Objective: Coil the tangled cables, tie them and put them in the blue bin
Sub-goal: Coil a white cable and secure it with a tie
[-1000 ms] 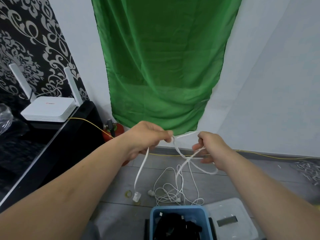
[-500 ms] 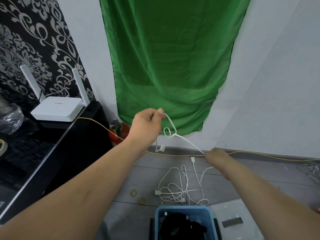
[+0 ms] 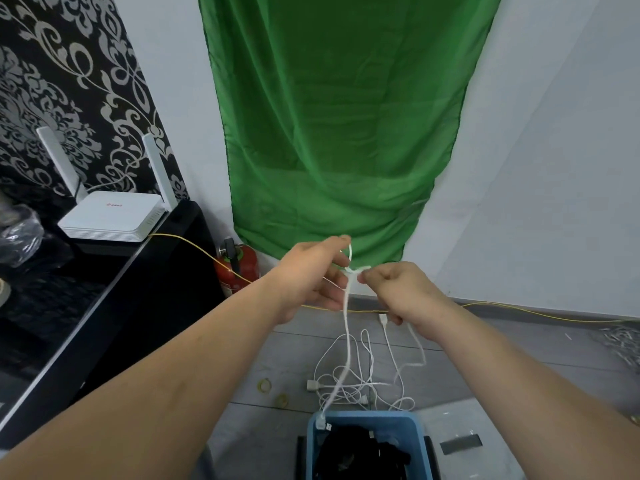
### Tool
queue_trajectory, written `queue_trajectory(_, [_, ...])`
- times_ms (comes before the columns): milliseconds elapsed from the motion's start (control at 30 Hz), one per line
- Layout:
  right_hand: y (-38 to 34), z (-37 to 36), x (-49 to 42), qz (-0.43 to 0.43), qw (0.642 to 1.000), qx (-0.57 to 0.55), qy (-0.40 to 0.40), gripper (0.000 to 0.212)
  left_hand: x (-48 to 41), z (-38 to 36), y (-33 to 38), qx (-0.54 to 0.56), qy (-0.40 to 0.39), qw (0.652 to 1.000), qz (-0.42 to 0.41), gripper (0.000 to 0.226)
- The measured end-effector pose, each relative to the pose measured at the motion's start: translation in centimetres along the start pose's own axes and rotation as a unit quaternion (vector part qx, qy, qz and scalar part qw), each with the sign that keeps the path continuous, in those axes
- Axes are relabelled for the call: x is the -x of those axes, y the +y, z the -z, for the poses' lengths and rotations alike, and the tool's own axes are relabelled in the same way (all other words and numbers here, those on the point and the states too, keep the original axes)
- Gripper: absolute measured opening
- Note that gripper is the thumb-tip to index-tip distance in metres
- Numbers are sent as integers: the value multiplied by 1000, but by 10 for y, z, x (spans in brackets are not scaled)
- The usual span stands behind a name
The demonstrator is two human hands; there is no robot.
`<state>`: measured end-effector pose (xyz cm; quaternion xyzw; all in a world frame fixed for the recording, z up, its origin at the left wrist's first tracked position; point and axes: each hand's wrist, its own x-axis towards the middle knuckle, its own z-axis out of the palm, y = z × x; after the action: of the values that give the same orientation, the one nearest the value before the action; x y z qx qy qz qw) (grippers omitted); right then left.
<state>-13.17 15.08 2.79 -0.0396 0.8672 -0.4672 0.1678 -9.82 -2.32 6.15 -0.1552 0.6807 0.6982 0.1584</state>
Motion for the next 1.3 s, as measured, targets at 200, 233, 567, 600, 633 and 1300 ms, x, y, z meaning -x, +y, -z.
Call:
queue_trajectory(200, [-10,4,14,82,996,43,-17,27,1,-17,-16,-104,-47,993,8,51])
queue_trajectory(233, [-11,3,16,91,995,44,-26,27,-2,-21,-21,-112,-33,993,-10,44])
queue_trajectory(567, [9,19,2,23,1000,0,10,18,-16,-15,-17,-1,72,996,-43,23])
queue_trajectory(600, [18,23,-2,-9,1000,9,19,17,-20,-7,-14,6,126,990,-61,24])
queue_trajectory(633, [29,27,-5,-42,999,19,22,14,-23,2,-11,12,181,980,-79,23])
queue_trajectory(1300, [-11,-11,8,18,987,-110,-117,45,-5,-1,13,251,50,964,-78,25])
